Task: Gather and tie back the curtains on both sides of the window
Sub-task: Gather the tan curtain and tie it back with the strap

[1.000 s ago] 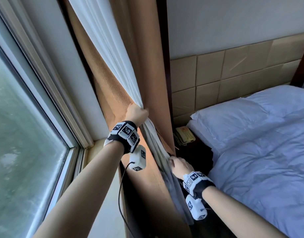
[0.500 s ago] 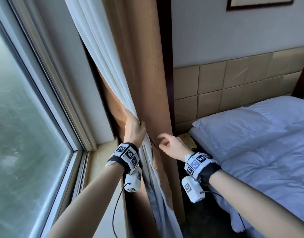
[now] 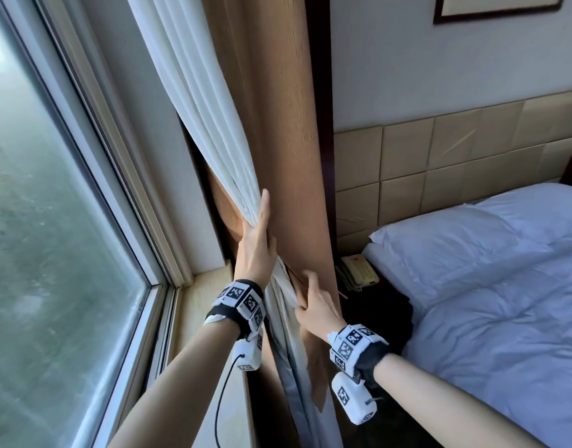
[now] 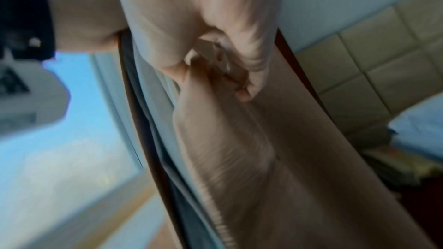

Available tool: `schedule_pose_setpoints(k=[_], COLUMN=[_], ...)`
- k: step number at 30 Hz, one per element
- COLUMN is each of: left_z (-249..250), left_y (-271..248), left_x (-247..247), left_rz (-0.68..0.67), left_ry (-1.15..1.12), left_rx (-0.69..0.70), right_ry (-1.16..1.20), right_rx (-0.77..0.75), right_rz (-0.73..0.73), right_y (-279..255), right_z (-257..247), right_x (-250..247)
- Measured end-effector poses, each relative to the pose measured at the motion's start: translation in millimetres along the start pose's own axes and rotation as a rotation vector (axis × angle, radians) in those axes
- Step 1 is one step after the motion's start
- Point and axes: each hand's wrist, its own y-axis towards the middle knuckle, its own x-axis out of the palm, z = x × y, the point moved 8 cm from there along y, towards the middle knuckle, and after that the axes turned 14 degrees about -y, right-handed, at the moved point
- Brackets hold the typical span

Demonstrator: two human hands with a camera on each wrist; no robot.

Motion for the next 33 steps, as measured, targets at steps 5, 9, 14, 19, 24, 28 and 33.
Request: schedule_pose_setpoints(k=[5,9,14,19,24,28,33], left_z=[-22,-32,-20,-18,-33,-34,-25], left_y=[10,18,23,27,29,33,35], left_x=[5,4,2,8,14,18,22], left_rz=[-0.026,-0.025,0.008,0.026,-0.047,-0.079,-0.084], left_ry=[0.095,0.0,-0.082,-0.153,-0.098,-0.041,0.062], left_rx=[-0.117,-0.276,-0.32,-0.386,-0.446,-0.416,-0.355], right_ry=[0.478,0.762,0.918,0.785,0.81,-0.027,-0.647], right_rx=[0.159,0.103,0.031,0.108,0.162,-0.112,-0.4], right_rz=[-0.008,-0.215,-0.315,-0.314,-0.251,0.383,0.563], right_y=[1,-13,-17,-3,7,0,-8], right_z=[13,1,12,27,23,-12,-60], right_x=[-29,-60,-96,-79,-66,-107,-63])
